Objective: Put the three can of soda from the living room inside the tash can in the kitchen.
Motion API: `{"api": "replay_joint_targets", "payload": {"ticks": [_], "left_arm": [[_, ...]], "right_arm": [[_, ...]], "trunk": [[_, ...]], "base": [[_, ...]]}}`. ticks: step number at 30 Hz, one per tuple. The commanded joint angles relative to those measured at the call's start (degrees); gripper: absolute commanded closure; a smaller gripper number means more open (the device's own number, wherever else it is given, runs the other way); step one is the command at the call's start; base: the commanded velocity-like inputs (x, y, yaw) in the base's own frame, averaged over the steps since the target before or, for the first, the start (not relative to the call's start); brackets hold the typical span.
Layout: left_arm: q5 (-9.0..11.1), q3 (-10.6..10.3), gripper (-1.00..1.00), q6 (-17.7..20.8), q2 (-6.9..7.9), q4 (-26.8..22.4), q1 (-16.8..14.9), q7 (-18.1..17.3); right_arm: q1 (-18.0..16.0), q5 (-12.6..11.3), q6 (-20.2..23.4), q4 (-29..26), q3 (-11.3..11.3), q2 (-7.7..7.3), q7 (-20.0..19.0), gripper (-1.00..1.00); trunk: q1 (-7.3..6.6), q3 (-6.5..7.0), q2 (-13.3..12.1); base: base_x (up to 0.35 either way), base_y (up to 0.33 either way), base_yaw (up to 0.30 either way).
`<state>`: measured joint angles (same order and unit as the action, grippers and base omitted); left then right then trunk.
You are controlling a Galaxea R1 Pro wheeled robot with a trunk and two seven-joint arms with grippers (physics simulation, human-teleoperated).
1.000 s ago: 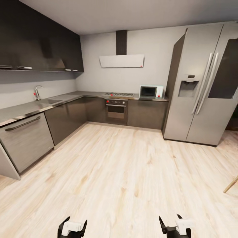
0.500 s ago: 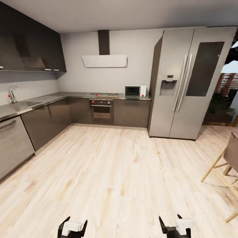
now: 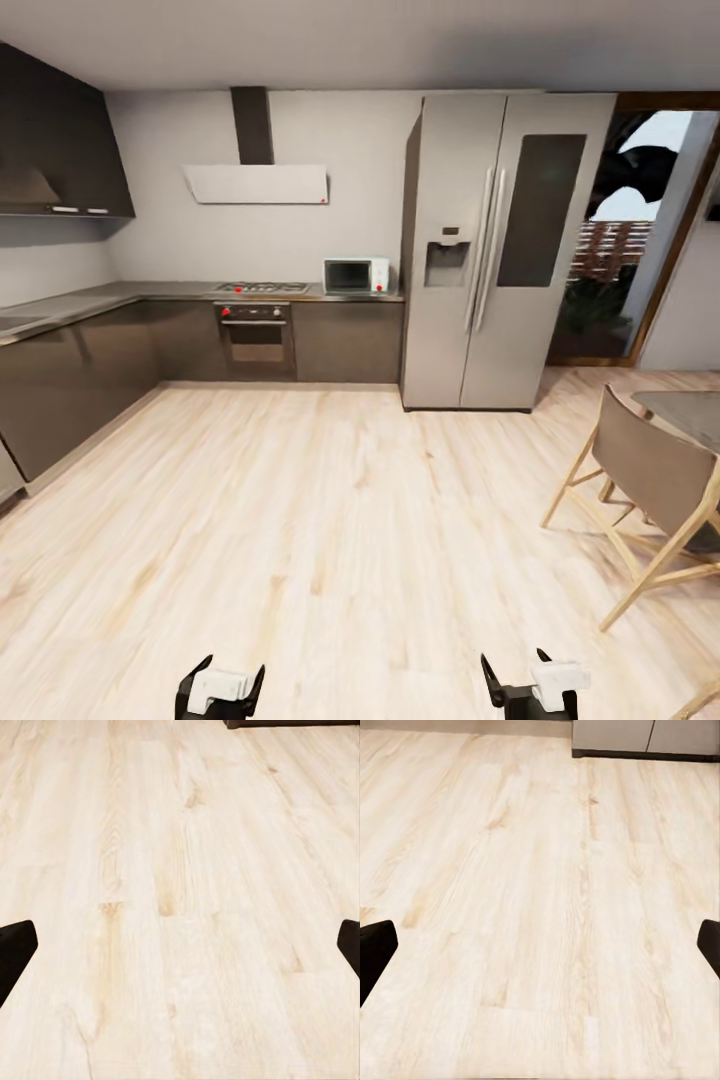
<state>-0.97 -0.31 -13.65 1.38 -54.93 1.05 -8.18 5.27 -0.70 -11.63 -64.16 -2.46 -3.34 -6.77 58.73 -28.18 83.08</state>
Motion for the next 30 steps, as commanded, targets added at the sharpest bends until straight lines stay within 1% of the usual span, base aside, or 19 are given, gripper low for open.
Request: {"api": "replay_joint_targets", "payload": {"ticks": [1, 19, 25, 28, 30], "left_arm": [[0.00, -0.02, -1.00, 0.01, -0.03, -0.01, 0.00, 0.00], [-0.02, -0.07, -1.00, 0.03, -0.06, 0.00, 0.00, 0.02], [0.49, 0.30, -1.00, -0.05, 0.01, 0.00, 0.00, -0.25], [0.48, 0.37, -1.00, -0.05, 0.02, 0.00, 0.00, -0.29], [0.37, 0.43, -1.00, 0.00, 0.02, 0.00, 0.00, -0.35]], "right_arm": [[0.00, 0.00, 0.01, 0.00, 0.00, 0.00, 0.00, -1.00], [0.00, 0.00, 0.01, 0.00, 0.00, 0.00, 0.00, -1.00], [0.00, 0.05, 0.21, 0.00, 0.04, 0.02, 0.08, -1.00], [-0.03, 0.07, 0.48, 0.00, 0.13, 0.12, 0.21, -1.00], [-0.07, 0.06, 0.45, -0.05, 0.18, 0.35, 0.43, -1.00]], "trunk": [[0.00, 0.00, 0.00], [0.00, 0.00, 0.00], [0.00, 0.00, 0.00], [0.00, 0.00, 0.00], [0.00, 0.00, 0.00]], "base": [[0.000, -0.287, -0.231], [0.000, -0.276, -0.219], [0.000, -0.090, -0.053], [0.000, -0.009, -0.010], [0.000, 0.166, -0.003]]}}
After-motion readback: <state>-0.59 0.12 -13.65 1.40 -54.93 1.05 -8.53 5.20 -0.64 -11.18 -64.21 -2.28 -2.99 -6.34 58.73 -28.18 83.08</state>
